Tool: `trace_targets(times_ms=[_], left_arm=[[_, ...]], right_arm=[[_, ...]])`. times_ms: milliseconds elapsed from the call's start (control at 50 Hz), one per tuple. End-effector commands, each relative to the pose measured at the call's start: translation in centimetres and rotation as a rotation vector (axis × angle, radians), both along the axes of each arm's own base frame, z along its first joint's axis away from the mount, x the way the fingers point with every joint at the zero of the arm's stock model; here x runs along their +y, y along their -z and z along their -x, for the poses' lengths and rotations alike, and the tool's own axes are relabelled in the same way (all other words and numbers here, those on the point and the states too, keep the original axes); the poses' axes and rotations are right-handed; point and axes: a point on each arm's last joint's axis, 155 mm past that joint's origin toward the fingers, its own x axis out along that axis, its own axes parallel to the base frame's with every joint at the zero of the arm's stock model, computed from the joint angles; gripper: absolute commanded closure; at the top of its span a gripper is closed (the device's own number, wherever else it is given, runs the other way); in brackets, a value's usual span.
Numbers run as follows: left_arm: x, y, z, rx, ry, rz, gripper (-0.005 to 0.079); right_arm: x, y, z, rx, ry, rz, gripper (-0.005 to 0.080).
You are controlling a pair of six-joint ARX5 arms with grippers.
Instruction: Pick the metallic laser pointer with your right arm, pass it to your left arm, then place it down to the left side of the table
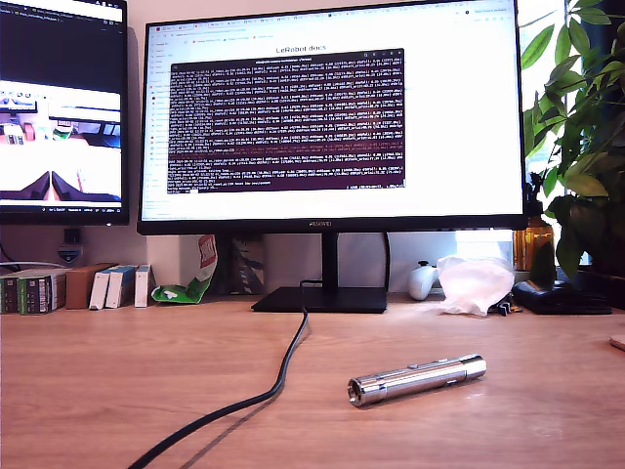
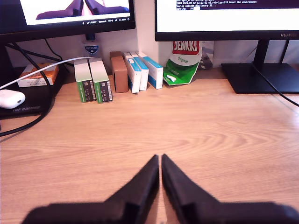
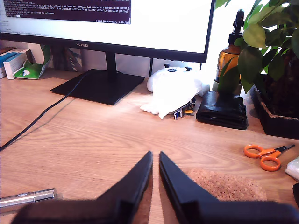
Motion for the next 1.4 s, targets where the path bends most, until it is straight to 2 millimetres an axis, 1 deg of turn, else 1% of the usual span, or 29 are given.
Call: trace_targets(times_ms=[0,320,440,480,540,580,680,780,840,860,900,960,1060,1120,1200,1280,1360,1380], left_arm=[[0.0,1.8,0.0,0.034,0.0,-0.008,0.0756],[0.0,1.8,0.0,0.034,0.002,-0.004,0.0756],[-0.7,1.4,0.0,0.024,0.028,0.047,0.0756],[-1.0,1.1,0.0,0.02,0.035,0.097,0.0756],[-1.2,0.4,-0.1,-0.004,0.045,0.14,0.0756],[-1.5,-0.4,-0.2,-0.029,0.055,0.176,0.0756],[-2.1,-2.8,-0.3,-0.114,0.089,0.235,0.0756],[-2.8,-5.4,0.0,-0.204,0.14,0.266,0.0756],[-3.2,-6.8,0.2,-0.253,0.167,0.278,0.0756],[-3.4,-7.3,0.4,-0.27,0.182,0.276,0.0756],[-3.6,-8.2,0.6,-0.295,0.2,0.274,0.0758],[-4.3,-9.4,1.1,-0.318,0.24,0.268,0.0762],[-5.2,-11.2,1.9,-0.347,0.3,0.247,0.0762],[-5.9,-11.9,2.3,-0.35,0.339,0.216,0.0762],[-7.0,-12.4,2.7,-0.335,0.403,0.161,0.0762],[-8.0,-12.2,2.7,-0.283,0.465,0.116,0.0762],[-9.1,-11.7,2.5,-0.231,0.536,0.043,0.0762],[-9.3,-11.6,2.5,-0.205,0.551,0.05,0.0762]], right_arm=[[0.1,0.9,0.2,0.033,-0.004,0.002,0.0717],[0.1,0.9,0.2,0.033,-0.004,0.001,0.0717],[0.1,0.6,0.1,0.023,-0.004,0.001,0.0718],[0.1,0.5,0.1,0.02,-0.002,0.0,0.0719],[0.3,0.0,0.1,-0.002,-0.011,-0.007,0.0719],[0.5,0.0,0.2,0.001,-0.028,-0.007,0.0718],[0.6,0.2,0.2,0.007,-0.028,-0.01,0.0719],[0.7,0.1,0.2,0.024,-0.027,-0.092,0.0719],[0.8,-1.0,0.1,-0.003,-0.024,-0.149,0.0721],[0.8,-1.6,0.1,-0.026,-0.027,-0.153,0.0728],[1.1,-3.0,0.1,-0.062,-0.043,-0.195,0.0766],[1.5,-4.6,0.5,-0.098,-0.073,-0.199,0.0765],[1.7,-6.8,1.0,-0.124,-0.088,-0.196,0.0765],[2.0,-7.9,1.4,-0.124,-0.108,-0.189,0.0765],[2.8,-8.4,1.7,-0.097,-0.154,-0.134,0.0765],[3.9,-7.8,1.9,-0.034,-0.225,-0.047,0.0765],[5.1,-6.5,1.9,0.045,-0.306,0.048,0.0765],[5.3,-6.2,1.8,0.063,-0.328,0.071,0.0765]])
